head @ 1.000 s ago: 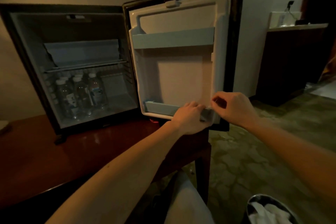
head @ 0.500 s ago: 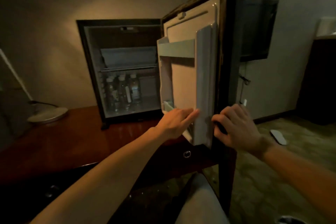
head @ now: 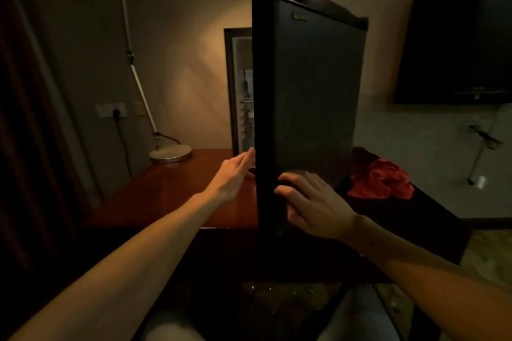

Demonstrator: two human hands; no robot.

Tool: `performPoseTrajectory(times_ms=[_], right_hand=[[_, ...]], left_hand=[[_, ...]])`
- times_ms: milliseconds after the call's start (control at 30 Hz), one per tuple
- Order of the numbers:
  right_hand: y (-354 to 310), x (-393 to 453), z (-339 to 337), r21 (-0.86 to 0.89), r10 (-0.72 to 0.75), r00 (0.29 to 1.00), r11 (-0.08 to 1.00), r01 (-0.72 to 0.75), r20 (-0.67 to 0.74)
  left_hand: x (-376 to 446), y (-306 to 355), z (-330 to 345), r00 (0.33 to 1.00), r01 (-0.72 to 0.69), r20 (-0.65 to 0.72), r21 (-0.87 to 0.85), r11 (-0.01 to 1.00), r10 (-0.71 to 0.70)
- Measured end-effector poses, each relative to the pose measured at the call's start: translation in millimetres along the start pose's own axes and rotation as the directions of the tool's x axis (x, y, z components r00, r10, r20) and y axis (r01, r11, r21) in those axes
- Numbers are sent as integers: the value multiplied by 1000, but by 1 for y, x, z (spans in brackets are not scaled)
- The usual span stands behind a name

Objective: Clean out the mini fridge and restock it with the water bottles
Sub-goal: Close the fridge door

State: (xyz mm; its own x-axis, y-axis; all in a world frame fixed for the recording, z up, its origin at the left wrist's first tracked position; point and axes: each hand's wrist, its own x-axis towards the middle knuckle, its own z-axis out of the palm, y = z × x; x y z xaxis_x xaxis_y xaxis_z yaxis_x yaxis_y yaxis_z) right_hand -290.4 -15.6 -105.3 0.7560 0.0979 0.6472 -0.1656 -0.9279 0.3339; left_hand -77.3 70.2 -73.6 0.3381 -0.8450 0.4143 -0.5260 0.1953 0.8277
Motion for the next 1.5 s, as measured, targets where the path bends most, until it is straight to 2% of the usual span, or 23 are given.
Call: performPoseTrajectory(times_ms=[133,300,367,467,567,633,733,833,967,1067,1200,1500], right_hand=[[13,18,22,49,188,947,977,-207,261],[32,42,48,27,350,841,918,-395,413],[47,46,61,9,398,800,893,-450,449],[68,49,80,-32,440,743,869,-493,504],[82,51,96,-79,442,727,876,-476,526],[89,54,108,-96,441,711,878,-470,548],[98,62,124,-117,470,649,852,-509,599],[107,70,135,-139,521,613,817,-560,594],[110,69,145,-163,560,640,805,-570,526],[108,69,147,-150,560,658,807,-572,504],[110,74,134,-126,551,659,807,-578,512],[115,61,64,-135,622,591,739,-660,514]], left_hand=[[5,-18,-20,999,42,-28,125,991,-39],[21,-42,-16,997,74,-37,270,960,-67],[32,-59,-12,994,109,-41,273,956,-102],[48,-78,-6,983,181,-84,291,940,-164],[60,-90,2,971,223,-159,359,906,-176],[69,-97,5,962,261,-178,385,885,-206],[84,-105,2,951,305,-178,442,843,-252],[93,-103,2,960,272,-91,526,806,-265],[100,-97,13,975,108,72,672,732,-210],[105,-96,24,966,50,135,740,671,-220],[103,-91,34,955,50,152,762,646,-254],[83,-31,19,971,62,100,776,628,-219]])
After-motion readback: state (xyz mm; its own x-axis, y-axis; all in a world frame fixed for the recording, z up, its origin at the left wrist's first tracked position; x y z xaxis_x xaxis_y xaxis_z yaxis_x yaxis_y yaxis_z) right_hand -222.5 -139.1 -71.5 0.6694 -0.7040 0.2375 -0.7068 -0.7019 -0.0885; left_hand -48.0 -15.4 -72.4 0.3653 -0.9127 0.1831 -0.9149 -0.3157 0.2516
